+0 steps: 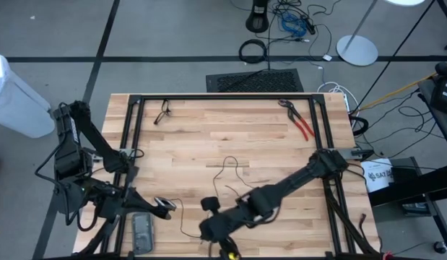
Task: Coil cords
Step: Coil the black wire onto the spool
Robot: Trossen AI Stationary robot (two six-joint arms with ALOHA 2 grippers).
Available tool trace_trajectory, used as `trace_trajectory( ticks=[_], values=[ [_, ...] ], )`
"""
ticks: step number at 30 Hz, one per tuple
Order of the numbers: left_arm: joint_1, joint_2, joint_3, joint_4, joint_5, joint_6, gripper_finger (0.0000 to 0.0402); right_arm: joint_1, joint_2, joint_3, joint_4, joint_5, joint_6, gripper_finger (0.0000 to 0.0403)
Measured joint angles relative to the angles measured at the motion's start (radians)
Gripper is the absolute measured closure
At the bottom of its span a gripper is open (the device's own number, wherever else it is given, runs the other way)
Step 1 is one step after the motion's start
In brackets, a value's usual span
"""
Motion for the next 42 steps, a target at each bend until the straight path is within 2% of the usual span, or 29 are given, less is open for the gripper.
trace_trajectory(
  ticks=[11, 23, 30, 33, 42],
  values=[
    [0.0, 0.0, 0.0, -0.07, -0.01, -0.056, 0.04, 0.141, -0.1, 0.0, -0.016, 0.217, -0.068, 0.0403],
    [0.036, 0.0, 0.0, -0.088, -0.012, -0.089, 0.04, 0.236, -0.12, 0.0, 0.101, 0.249, -0.214, 0.0403],
    [0.069, 0.0, 0.0, -0.19, -0.005, -0.223, 0.04, 0.263, -0.127, 0.0, 0.166, 0.276, -0.273, 0.0403],
    [0.083, 0.0, 0.0, -0.237, 0.043, -0.288, 0.04, 0.268, -0.127, 0.0, 0.19, 0.326, -0.306, 0.0403],
    [0.119, 0.083, 0.0, -0.194, 0.322, -0.295, 0.04, 0.252, -0.127, 0.0, 0.287, 0.423, -0.431, 0.0403]
  ],
)
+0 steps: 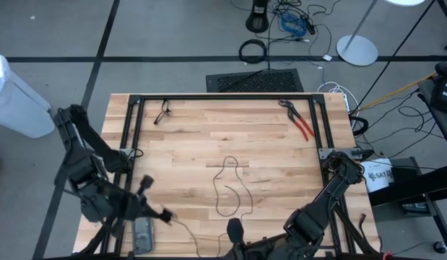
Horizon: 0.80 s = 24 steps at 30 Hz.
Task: Coil cords
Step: Coil the black wire onto the spool
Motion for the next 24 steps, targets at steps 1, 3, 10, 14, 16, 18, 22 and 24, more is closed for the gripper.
trace_trajectory(
  ticks=[1, 3, 10, 14, 16, 18, 22, 24],
  values=[
    [0.007, 0.017, 0.0, 0.001, 0.033, 0.002, 0.04, -0.003, 0.0, 0.0, 0.012, 0.017, -0.018, 0.0403],
    [0.025, 0.052, 0.0, 0.017, 0.101, 0.026, 0.04, -0.013, 0.0, 0.0, 0.034, 0.051, -0.059, 0.0403],
    [0.12, 0.162, 0.006, 0.088, 0.364, 0.192, 0.04, -0.063, 0.0, 0.0, 0.08, 0.065, -0.149, 0.0403],
    [0.175, 0.208, 0.033, 0.126, 0.46, 0.267, 0.04, -0.09, 0.0, 0.0, 0.092, 0.132, -0.146, 0.0403],
    [0.193, 0.227, 0.046, 0.149, 0.494, 0.305, 0.04, -0.101, 0.001, 0.0, 0.086, 0.161, -0.144, 0.0403],
    [0.204, 0.243, 0.062, 0.164, 0.511, 0.348, 0.04, -0.116, 0.001, 0.0, 0.085, 0.164, -0.129, 0.0403],
    [0.21, 0.266, 0.098, 0.21, 0.515, 0.439, 0.04, -0.136, 0.001, 0.0, 0.06, 0.166, -0.069, 0.0403],
    [0.209, 0.273, 0.107, 0.23, 0.515, 0.475, 0.04, -0.141, 0.002, 0.0, 0.037, 0.166, -0.045, 0.0403]
  ],
)
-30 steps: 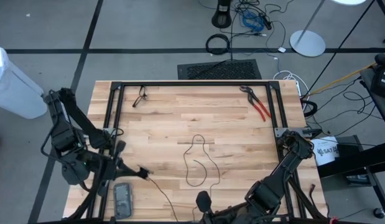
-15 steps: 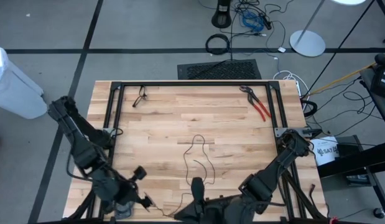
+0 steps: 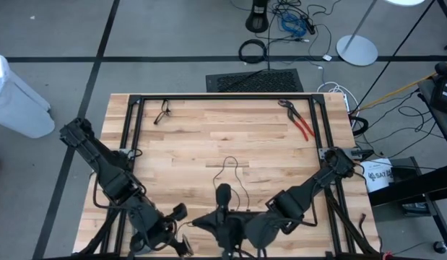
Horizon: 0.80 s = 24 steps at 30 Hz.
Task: Coil cords
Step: Coil the black wire onto the spool
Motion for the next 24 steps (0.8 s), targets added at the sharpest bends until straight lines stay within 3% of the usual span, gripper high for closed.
trace_trajectory(
  ticks=[11, 24],
  values=[
    [-0.052, 0.001, 0.011, 0.155, 0.001, 0.184, 0.04, -0.025, 0.0, 0.0, -0.056, -0.002, 0.065, 0.0403],
    [-0.121, 0.001, 0.011, 0.299, 0.001, 0.294, 0.04, -0.038, 0.01, 0.0, -0.079, -0.008, 0.107, 0.0403]
  ],
)
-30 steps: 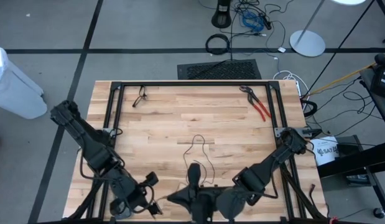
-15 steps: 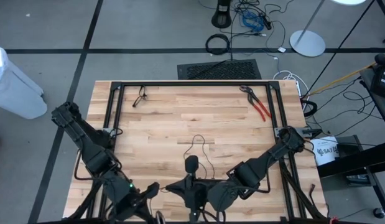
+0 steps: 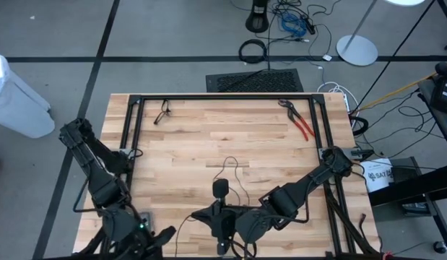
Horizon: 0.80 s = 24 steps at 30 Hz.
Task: Coil cords
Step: Coil the black wire onto the spool
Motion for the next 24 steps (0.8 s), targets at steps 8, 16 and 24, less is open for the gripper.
trace_trajectory(
  ticks=[8, 16, 24],
  values=[
    [-0.012, -0.001, 0.0, 0.077, 0.011, 0.047, 0.04, -0.007, 0.005, 0.0, 0.001, -0.01, 0.018, 0.0403],
    [0.004, 0.03, 0.001, 0.196, 0.109, 0.047, 0.04, -0.017, 0.005, 0.0, 0.098, -0.058, 0.022, 0.0403],
    [0.043, 0.058, 0.001, 0.239, 0.151, 0.05, 0.04, -0.036, 0.012, 0.0, 0.12, -0.235, 0.073, 0.0403]
  ],
)
